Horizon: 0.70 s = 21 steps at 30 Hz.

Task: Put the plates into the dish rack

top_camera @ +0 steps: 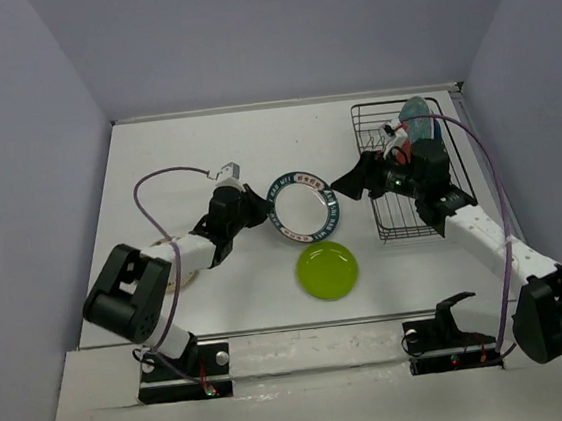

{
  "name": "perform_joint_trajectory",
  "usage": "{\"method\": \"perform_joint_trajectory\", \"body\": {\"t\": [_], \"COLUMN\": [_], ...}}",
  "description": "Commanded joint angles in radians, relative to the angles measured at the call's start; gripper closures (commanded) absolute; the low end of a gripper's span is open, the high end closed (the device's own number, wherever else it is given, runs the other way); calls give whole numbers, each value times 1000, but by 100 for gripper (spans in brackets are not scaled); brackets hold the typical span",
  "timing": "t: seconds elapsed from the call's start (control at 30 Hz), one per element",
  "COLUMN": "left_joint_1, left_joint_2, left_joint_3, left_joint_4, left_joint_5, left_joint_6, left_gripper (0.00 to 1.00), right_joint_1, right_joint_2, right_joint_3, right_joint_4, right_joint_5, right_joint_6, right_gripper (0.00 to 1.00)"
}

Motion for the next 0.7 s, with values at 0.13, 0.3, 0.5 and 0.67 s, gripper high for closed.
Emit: {"method": "perform_joint_trajectory", "body": {"t": [0.13,0.3,0.5,0.67], "left_joint_1": [25,42,52,54], "left_joint_2": [-507,-711,-797,-836], "left_joint_3": [-169,-226,-251,-223], "left_joint_4": [18,-73,-119,-134], "left_joint_5": [-12,67,124,167], "left_joint_6": [-51,-69,-65,-60], "left_gripper": [95,95,95,83], "right_joint_1": [82,91,152,162], "right_joint_2": [103,146,185,220], "right_joint_3": [153,169,130,64], "right_joint_4": [-80,-123,14,275], "right_joint_5": [93,44,-115,-295], "right_joint_6": [-140,-159,-73,120], "right_gripper": [7,6,16,81]}}
